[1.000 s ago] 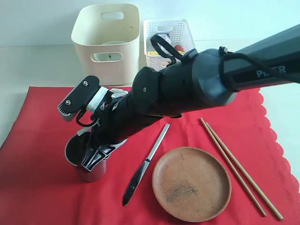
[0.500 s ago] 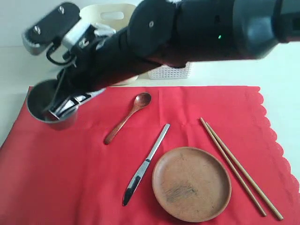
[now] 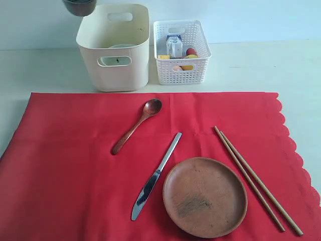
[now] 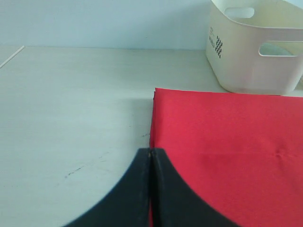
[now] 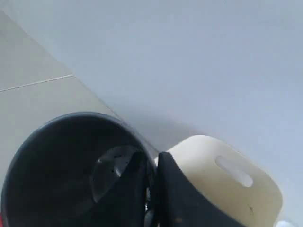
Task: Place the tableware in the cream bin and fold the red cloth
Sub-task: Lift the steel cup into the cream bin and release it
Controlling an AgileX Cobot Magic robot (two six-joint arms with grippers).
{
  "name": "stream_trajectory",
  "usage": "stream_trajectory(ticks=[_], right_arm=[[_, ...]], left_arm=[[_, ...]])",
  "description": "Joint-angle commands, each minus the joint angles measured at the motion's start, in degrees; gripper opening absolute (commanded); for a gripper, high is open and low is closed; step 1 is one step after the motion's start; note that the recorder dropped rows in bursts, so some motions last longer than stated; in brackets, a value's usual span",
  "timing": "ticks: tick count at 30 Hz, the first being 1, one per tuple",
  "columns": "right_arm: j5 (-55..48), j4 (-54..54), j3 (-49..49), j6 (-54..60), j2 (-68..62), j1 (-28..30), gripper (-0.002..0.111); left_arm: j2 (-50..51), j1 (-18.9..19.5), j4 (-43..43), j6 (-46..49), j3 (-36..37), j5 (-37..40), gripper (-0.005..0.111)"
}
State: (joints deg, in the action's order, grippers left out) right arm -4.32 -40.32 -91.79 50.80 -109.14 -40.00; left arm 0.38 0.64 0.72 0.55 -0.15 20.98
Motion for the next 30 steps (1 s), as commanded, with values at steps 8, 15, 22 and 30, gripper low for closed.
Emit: stream_trajectory(ticks=[8,15,22,30], right_arm=[[9.01,-5.09,-4.79,-10.35,-13.01,3.08,0.003],[8.75,-5.09,-5.14,-10.35,-14.44,3.08,0.043],[8.17,-5.09,-5.14,-10.35,-14.46,3.08,0.069],[-2.16,-4.13,-5.14,-10.02,-9.90,3.08,0.070]], left_arm=[[-0.38,0.12,-0.10,0.06,0.15,-0.75,0.000],[-0.38,0.12,-0.10,0.06,0.15,-0.75,0.000],[-0.38,0.12,-0.10,0.06,0.15,-0.75,0.000],[-0.38,0.12,-0.10,0.06,0.15,-0.75,0.000]])
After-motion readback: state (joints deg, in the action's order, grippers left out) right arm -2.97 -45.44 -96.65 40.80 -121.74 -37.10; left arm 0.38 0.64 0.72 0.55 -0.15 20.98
